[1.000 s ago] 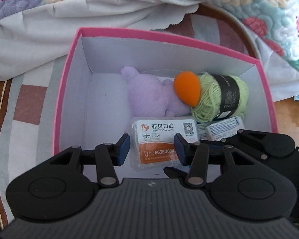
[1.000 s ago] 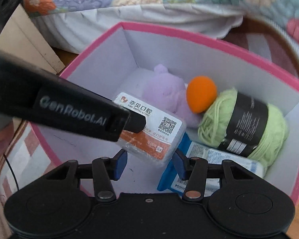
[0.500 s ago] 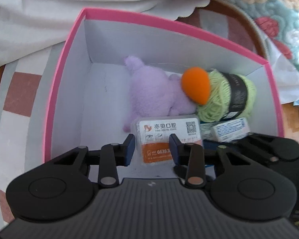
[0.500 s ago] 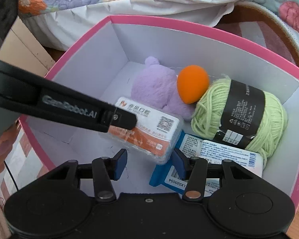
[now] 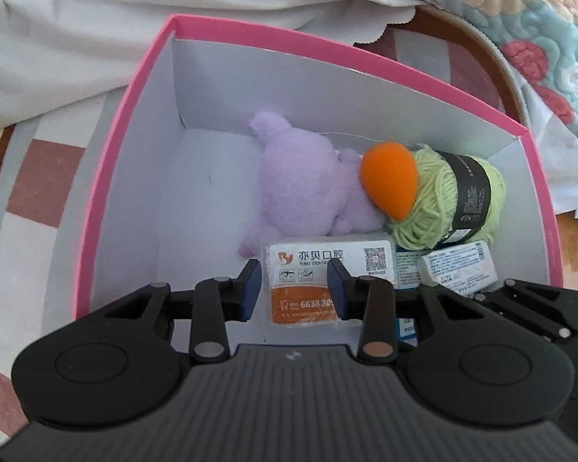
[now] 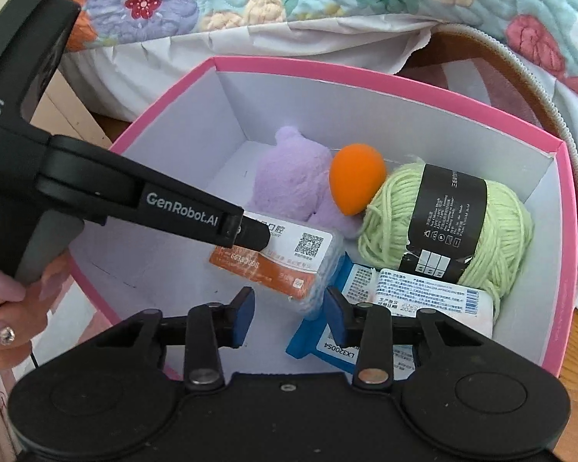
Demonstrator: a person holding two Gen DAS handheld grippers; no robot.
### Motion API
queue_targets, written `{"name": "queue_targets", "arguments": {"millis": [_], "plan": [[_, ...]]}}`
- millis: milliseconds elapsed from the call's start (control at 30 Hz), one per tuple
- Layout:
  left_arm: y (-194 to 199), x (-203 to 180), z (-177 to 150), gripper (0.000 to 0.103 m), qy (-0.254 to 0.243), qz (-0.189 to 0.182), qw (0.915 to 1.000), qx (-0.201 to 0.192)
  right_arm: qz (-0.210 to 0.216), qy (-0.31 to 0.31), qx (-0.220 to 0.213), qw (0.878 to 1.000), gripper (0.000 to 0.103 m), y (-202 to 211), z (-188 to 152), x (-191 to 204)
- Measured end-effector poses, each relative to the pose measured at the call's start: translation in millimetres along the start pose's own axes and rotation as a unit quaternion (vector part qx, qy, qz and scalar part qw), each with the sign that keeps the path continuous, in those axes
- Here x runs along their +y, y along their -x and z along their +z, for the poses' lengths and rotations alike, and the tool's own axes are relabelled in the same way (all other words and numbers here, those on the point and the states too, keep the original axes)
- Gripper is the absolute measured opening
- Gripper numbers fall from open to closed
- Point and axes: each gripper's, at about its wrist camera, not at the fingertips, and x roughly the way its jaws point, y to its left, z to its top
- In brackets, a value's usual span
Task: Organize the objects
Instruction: 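Lift the clear box with the left tool and carry it into the pink box, then open the left tool to release the clear box beside the wipe packs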
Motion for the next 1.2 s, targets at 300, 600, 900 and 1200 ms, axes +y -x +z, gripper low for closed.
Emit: {"name": "queue_targets", "arguments": {"millis": [300,600,900,1200], "plan": [[38.2,-15.0,-11.1,0.037,-0.029,0.0,0.9992,-0.028,-0.012,-0.035,-0.055,0.998,0.052,33.8,-14.7,4.2],[76.4,-19.8,-16.9,0.039,-0.03,-0.019,0.9981,-0.05,-0.04,-0.025,-0.098,0.994,0.055,90.7,-29.9,16.1],[114.3,-21.0,-49.8,0.041,-0.042,-0.023,0.9977,-0.048,-0.057,-0.039,-0.116,0.991,0.057,129.5,-47.0,34.4],[158.2,-8.5,-75.7,0.044,-0.044,-0.011,0.9974,-0.057,-0.06,-0.051,-0.119,0.99,0.058,152.8,-62.3,59.2]]}}
